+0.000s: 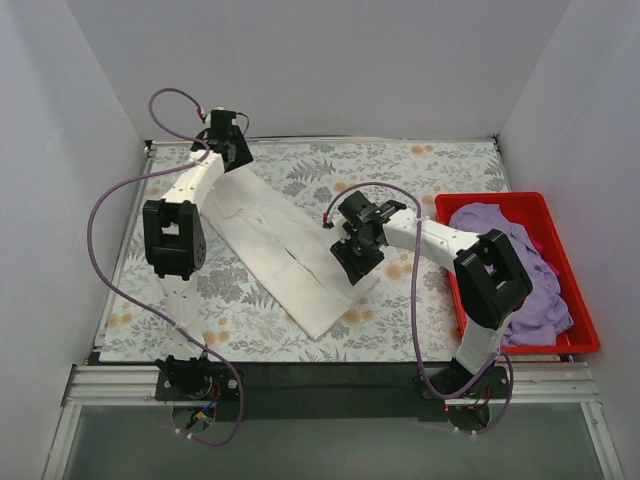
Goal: Fold and stack the t-shirts
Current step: Fold the tshirt
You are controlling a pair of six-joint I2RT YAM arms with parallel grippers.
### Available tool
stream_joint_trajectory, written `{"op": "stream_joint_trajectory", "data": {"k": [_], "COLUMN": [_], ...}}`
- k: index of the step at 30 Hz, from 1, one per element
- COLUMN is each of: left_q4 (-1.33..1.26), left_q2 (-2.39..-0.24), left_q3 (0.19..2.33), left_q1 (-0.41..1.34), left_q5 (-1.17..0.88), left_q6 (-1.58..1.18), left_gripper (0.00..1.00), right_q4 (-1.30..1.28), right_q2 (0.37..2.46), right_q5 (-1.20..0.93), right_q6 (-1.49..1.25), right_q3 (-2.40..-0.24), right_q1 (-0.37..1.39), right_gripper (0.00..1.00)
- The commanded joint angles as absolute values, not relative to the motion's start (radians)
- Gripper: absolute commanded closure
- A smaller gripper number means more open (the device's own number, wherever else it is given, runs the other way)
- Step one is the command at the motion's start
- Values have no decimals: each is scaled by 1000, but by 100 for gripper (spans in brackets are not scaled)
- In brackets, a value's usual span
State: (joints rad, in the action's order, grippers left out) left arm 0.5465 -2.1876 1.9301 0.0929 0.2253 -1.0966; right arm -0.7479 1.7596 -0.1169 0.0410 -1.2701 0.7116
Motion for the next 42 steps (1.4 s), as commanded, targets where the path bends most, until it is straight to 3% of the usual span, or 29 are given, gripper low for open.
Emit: {"op": "stream_joint_trajectory", "data": {"k": [1,7,27,33,42], "left_q4": [537,532,500,489,486], "left_q2": [-2200,-2315,-2411,-2399,-2405], "left_q3": [1960,2026,1997,1964,1962], "left_q1": [166,186,186,187,187], "left_q5": [229,219,244,238,239], "left_q6": [-1083,-1080,-1037,-1040,-1032], "left_gripper": [51,57,56,56,56], "right_q4": [-707,-689,-689,-693,-695], "right_q2": [1793,1801,1803,1772,1764], "right_q5": [-127,-135,-112,-58,-60], "right_q6": [80,97,106,114,127], "right_q3": [-1310,-1287,-1261,-1256,-1235], "right_q1": [715,716,830,874,910], "right_gripper": [53,53,52,67,67]}}
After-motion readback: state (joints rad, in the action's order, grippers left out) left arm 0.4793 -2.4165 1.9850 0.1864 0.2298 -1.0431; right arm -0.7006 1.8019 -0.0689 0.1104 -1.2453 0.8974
